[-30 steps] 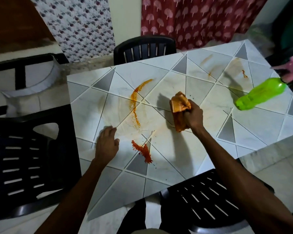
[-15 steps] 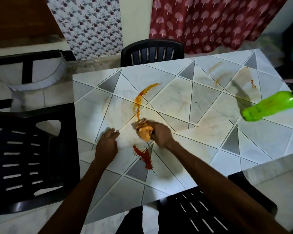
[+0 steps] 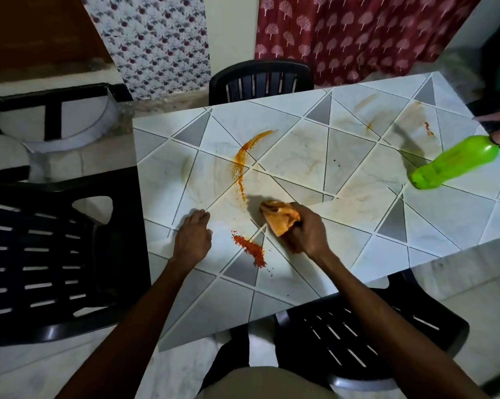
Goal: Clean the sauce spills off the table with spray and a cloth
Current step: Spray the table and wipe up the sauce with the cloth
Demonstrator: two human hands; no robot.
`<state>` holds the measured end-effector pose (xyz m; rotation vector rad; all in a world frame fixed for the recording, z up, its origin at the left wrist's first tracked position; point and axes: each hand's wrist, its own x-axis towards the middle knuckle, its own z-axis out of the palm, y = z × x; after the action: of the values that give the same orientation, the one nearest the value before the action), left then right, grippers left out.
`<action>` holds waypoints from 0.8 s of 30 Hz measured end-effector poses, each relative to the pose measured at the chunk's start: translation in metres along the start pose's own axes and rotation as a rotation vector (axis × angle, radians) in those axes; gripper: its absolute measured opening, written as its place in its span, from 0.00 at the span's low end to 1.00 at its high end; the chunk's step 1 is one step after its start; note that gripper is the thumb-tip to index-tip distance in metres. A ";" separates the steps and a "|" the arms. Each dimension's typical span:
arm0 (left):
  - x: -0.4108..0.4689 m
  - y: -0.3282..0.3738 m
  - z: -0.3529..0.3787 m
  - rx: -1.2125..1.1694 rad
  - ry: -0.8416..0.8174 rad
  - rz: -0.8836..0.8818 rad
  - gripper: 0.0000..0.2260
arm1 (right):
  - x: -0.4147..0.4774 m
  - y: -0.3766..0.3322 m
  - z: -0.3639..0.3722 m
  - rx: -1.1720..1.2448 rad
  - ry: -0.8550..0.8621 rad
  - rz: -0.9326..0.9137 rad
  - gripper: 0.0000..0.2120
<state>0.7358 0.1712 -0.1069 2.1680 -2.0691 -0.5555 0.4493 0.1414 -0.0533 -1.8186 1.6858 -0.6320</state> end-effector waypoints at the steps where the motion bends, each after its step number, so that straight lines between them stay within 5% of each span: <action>1: -0.004 0.001 0.000 -0.007 -0.004 0.000 0.20 | 0.000 0.007 -0.007 -0.022 0.034 0.029 0.18; 4: -0.023 -0.003 0.004 -0.038 -0.012 0.004 0.21 | -0.009 0.031 -0.012 -0.110 0.039 0.194 0.11; 7: -0.041 -0.007 0.012 -0.057 -0.001 -0.003 0.22 | -0.022 0.034 0.003 -0.106 -0.028 0.313 0.17; 16: -0.065 -0.017 0.027 -0.135 0.049 -0.016 0.25 | -0.046 -0.019 0.056 0.007 -0.225 0.156 0.18; 21: -0.068 -0.028 0.031 -0.129 0.106 -0.041 0.23 | -0.013 -0.041 0.039 -0.195 -0.068 -0.013 0.11; 24: -0.071 -0.037 0.036 -0.140 0.143 -0.039 0.24 | 0.028 -0.067 0.034 -0.316 -0.113 -0.159 0.11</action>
<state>0.7584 0.2502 -0.1379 2.1074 -1.8613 -0.5153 0.5238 0.1195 -0.0327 -2.1816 1.6489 -0.3304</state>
